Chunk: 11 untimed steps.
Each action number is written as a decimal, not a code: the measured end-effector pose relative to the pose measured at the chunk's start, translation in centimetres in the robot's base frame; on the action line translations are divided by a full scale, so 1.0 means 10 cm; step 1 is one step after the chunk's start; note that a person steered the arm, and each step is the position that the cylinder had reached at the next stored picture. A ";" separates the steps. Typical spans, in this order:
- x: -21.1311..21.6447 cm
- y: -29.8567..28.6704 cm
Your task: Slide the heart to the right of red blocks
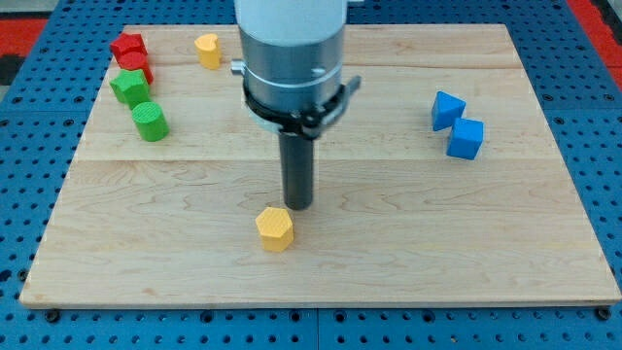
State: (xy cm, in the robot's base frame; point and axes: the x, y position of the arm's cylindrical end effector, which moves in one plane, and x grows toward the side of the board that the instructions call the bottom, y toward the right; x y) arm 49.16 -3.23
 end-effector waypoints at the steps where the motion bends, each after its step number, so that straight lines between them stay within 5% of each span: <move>1: -0.17 -0.50; 2: 0.45 -0.57; 3: 0.41 0.12; 5: -1.32 -0.01; 7: -2.70 -1.15; 8: -2.99 -1.08; 10: -3.00 -2.19; 11: -2.89 -1.85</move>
